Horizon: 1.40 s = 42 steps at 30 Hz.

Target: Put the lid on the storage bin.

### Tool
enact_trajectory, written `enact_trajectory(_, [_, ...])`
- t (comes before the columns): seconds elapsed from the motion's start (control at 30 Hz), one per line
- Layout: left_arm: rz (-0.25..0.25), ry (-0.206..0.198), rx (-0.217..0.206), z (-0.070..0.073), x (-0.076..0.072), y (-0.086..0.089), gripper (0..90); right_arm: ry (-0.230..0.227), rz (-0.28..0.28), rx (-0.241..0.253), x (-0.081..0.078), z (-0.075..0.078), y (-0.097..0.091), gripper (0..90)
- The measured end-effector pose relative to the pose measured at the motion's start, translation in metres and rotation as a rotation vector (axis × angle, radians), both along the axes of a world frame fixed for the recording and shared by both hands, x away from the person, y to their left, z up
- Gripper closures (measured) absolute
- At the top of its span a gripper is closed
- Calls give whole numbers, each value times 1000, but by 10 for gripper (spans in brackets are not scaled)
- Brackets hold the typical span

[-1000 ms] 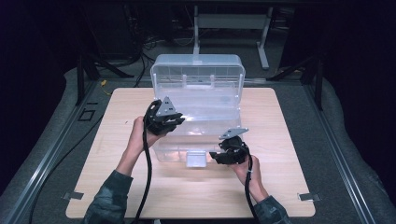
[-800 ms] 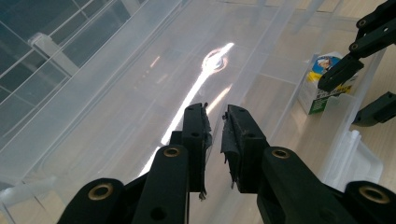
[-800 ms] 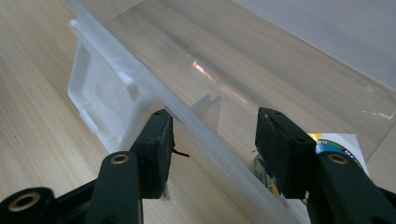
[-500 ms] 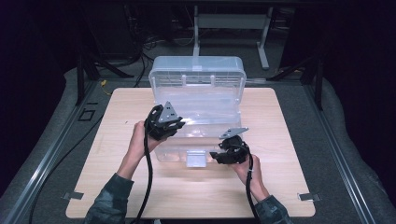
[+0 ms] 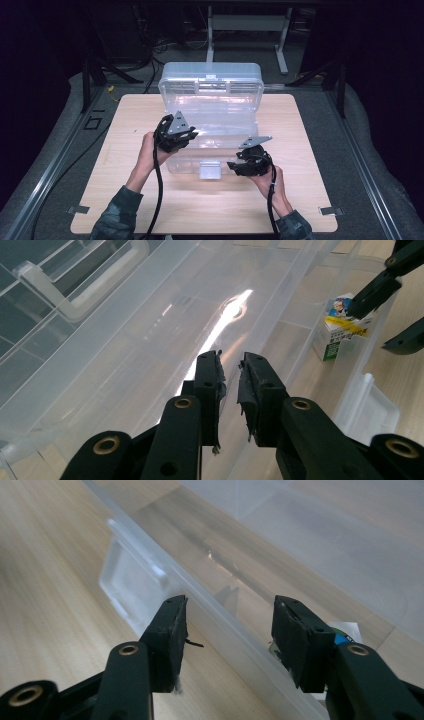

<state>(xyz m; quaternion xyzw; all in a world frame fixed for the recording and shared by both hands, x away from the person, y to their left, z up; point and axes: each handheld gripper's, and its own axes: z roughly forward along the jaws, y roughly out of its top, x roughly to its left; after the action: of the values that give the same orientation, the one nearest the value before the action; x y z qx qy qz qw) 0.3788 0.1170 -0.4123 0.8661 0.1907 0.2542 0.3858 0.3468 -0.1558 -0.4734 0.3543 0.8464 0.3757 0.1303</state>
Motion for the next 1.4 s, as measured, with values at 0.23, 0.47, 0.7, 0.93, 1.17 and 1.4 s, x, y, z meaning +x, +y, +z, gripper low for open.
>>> enact_trajectory(0.23, [6,-12,9,-2,-4,-1,769,-57,47,38,-16,35,2,473])
enact_trajectory(0.47, [13,-22,9,-3,-6,-2,762,-133,44,104,-13,82,1,502])
enact_trajectory(0.7, [12,-24,5,-4,-7,-2,758,-152,-12,73,25,111,5,550])
enact_trajectory(0.93, [24,-26,4,-6,-10,-3,748,-193,-104,78,63,118,4,770])
enact_trajectory(1.17, [18,-5,-2,-8,-12,0,735,-197,-153,81,75,120,8,870])
enact_trajectory(1.4, [39,29,-2,-11,-17,0,670,-190,-161,85,67,109,10,887])
